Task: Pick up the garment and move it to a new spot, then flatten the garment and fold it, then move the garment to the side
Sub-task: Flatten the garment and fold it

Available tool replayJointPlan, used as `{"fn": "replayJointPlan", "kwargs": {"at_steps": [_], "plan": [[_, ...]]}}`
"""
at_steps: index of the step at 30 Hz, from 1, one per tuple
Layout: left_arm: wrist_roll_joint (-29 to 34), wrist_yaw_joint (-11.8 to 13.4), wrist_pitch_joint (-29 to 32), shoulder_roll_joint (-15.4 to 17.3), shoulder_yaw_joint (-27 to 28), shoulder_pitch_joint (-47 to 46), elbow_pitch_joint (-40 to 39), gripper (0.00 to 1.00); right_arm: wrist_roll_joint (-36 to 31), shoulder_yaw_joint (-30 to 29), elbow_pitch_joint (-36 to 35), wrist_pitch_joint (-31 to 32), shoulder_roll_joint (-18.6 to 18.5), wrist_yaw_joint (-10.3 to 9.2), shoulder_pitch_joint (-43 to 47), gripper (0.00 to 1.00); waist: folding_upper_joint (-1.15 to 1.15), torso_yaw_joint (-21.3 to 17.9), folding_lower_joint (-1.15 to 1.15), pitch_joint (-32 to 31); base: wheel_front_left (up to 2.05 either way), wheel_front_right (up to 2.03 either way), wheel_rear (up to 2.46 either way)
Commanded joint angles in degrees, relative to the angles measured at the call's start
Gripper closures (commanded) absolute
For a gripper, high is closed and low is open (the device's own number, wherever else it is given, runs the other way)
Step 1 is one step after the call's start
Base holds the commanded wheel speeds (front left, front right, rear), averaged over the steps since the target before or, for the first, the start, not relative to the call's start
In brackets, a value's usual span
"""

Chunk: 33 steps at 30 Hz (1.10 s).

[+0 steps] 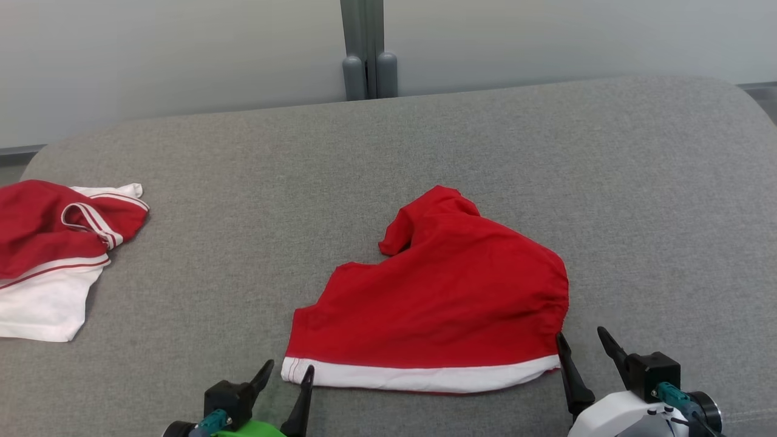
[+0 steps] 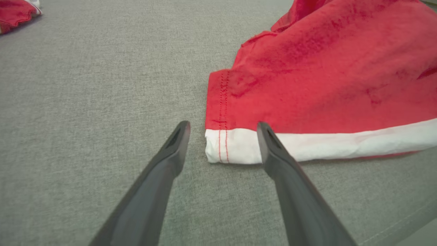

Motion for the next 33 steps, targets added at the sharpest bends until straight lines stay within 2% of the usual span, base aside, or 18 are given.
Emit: {"fn": "replayJointPlan", "kwargs": {"at_steps": [1, 10, 22, 23, 24, 25, 26, 27, 33], "plan": [[0.29, -0.37, -0.37, -0.17, -0.44, -1.43, 1.17, 0.00, 0.34, 0.14, 0.60, -0.17, -0.13, -0.08, -0.91, 0.00, 0.00, -0.17, 0.00, 0.75, 0.00, 0.00, 0.00], [-0.38, -0.98, -0.44, -1.06, -1.06, -3.36, 7.68, 0.00, 2.06, 2.98, 4.63, -0.18, -0.13, -0.08, -1.64, 0.00, 0.00, -0.74, 0.00, 0.73, 0.00, 0.00, 0.00], [-0.47, -1.43, -0.40, -2.44, -0.10, -5.13, 11.07, 0.00, 3.57, 5.57, 9.37, -0.19, -0.11, -0.08, -3.35, 0.00, 0.00, -0.44, 0.00, 0.31, 0.00, 0.00, 0.00], [-0.55, -1.36, -0.40, -2.58, -0.33, -5.33, 11.29, 0.00, 3.80, 5.90, 9.71, -0.19, -0.11, -0.08, -3.55, 0.33, 0.00, -0.41, 0.00, 0.34, 0.00, 0.00, 0.00], [-0.72, -1.41, -0.40, -2.72, -0.59, -5.54, 11.57, 0.22, 4.12, 6.28, 10.13, -0.18, -0.12, -0.08, -3.85, 0.68, 0.00, -0.39, 0.00, 0.36, 0.00, 0.00, 0.00], [-1.02, -1.45, -0.40, -2.87, -0.77, -5.77, 11.78, 0.62, 4.47, 6.62, 10.50, -0.19, -0.13, -0.08, -4.17, 1.00, 0.00, -0.36, 0.00, 0.39, 0.00, 0.00, 0.00], [-1.52, -1.47, -0.41, -3.05, -0.85, -5.99, 11.83, 0.77, 4.88, 6.92, 11.05, -0.19, -0.12, -0.08, -4.36, 1.00, 0.00, -0.31, 0.00, 0.43, 0.00, 0.00, 0.00], [-2.23, -1.49, -0.41, -3.26, -1.27, -6.05, 11.87, 0.98, 5.06, 7.16, 11.49, -0.19, -0.13, -0.08, -4.60, 1.00, 0.00, -0.28, 0.00, 0.45, 0.00, 0.00, 0.00], [-3.98, -1.48, -0.41, -2.46, -4.88, -8.00, 11.85, 1.00, 5.70, 7.72, 11.50, -0.18, -0.21, -0.08, -5.62, 1.00, 0.00, 0.05, 0.00, 0.73, 0.00, 0.00, 0.00]]}}
